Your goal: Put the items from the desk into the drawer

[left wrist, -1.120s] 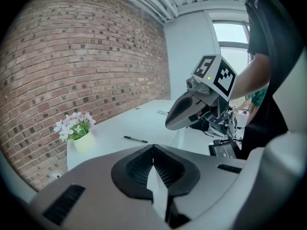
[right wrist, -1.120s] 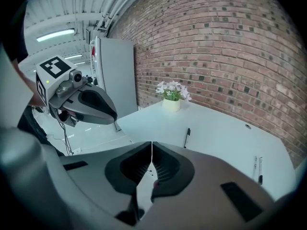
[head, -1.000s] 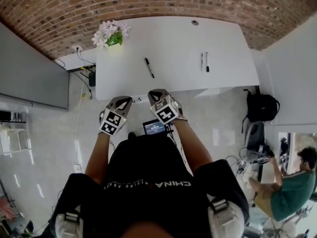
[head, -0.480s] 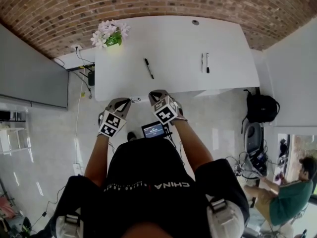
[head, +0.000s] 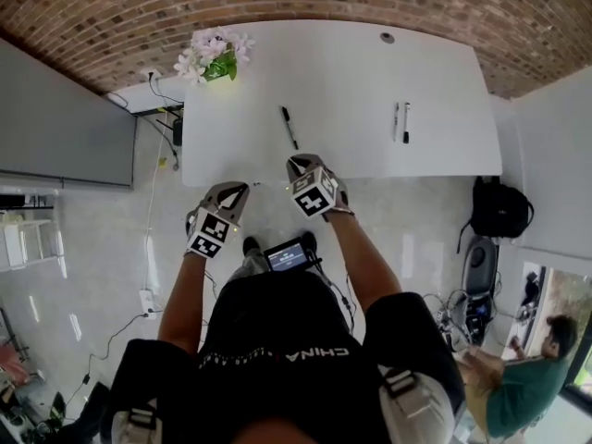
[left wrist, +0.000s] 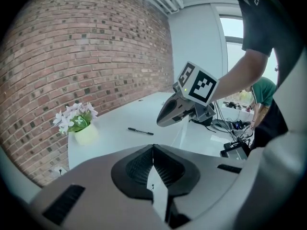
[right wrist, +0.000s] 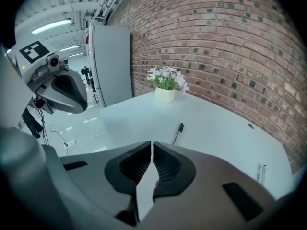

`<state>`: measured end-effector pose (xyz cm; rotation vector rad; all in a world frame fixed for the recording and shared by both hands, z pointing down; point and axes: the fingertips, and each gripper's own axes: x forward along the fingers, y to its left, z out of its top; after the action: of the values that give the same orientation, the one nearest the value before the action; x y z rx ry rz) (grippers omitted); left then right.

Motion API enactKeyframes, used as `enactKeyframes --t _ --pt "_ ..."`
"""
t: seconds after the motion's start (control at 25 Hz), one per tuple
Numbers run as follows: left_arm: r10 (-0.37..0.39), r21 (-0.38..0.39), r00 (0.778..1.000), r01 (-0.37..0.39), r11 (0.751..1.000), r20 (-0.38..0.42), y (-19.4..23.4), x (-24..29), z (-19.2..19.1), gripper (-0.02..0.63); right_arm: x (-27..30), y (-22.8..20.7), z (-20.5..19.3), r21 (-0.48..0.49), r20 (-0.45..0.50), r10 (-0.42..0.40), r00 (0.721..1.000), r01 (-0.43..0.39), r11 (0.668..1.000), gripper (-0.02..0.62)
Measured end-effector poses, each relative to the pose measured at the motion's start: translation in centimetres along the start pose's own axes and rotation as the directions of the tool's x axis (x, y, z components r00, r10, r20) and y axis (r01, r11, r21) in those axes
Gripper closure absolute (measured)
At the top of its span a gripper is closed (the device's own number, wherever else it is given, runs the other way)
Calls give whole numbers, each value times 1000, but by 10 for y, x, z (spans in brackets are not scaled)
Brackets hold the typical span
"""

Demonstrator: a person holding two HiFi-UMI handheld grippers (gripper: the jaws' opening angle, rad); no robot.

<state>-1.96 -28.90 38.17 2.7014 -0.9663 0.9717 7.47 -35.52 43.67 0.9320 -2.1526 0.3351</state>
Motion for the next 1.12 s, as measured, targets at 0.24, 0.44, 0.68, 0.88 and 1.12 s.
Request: enactKeyframes --t 0.24,0.44,0.68,0.88,1.12 --pt "1 -42 1000 -2 999 -22 14 19 -10 594 42 -32 -3 45 -40 -25 999 27 999 575" --pt "9 -59 999 -12 998 -44 24 34 -17 594 80 -53 -7 86 -84 -34 996 41 995 478" --pt "18 -73 998 -22 997 -61 26 36 -24 594 114 -73 -10 131 -138 -80 987 98 986 479" --pt "21 -80 996 -28 996 -84 29 33 -36 594 121 -74 -11 166 -165 -97 982 125 978 488" --pt "18 -83 997 -25 996 -79 32 33 -38 594 123 -68 -10 212 -186 -71 980 110 971 538"
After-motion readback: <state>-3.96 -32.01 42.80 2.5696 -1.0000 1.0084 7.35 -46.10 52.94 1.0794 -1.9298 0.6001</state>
